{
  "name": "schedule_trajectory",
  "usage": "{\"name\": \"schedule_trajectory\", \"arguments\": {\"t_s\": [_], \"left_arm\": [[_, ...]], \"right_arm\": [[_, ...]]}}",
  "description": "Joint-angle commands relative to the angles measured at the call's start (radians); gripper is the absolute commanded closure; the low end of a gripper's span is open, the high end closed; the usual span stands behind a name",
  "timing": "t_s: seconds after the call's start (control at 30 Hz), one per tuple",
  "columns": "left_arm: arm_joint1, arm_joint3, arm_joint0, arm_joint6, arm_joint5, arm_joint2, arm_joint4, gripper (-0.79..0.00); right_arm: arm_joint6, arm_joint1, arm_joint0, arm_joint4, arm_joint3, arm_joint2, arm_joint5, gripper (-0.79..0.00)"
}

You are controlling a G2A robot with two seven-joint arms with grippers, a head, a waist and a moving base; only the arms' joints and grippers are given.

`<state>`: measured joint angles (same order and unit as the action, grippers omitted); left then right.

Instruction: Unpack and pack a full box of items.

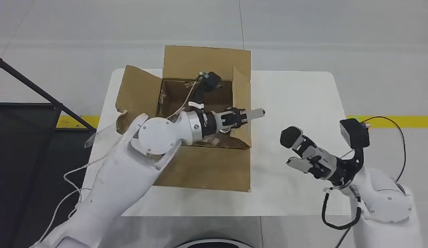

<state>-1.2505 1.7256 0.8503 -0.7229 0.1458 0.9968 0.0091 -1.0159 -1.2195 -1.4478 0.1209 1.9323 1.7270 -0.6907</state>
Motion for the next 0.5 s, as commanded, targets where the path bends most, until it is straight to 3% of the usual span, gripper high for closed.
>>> {"name": "schedule_trajectory", "arguments": {"t_s": [0.0,0.2,0.47], "left_arm": [[-0.010,-0.023,-0.025,0.026,-0.006,-0.035,-0.006,-0.785],[-0.046,-0.090,-0.093,0.094,-0.025,-0.133,-0.013,-0.785],[-0.091,-0.208,-0.177,0.110,0.020,-0.243,-0.004,-0.785]], "right_arm": [[0.020,0.003,-0.026,0.003,0.000,0.023,-0.010,-0.785],[0.073,0.012,-0.109,0.025,-0.007,0.089,-0.054,-0.785],[0.111,0.024,-0.188,0.063,-0.020,0.150,-0.107,-0.785]]}}
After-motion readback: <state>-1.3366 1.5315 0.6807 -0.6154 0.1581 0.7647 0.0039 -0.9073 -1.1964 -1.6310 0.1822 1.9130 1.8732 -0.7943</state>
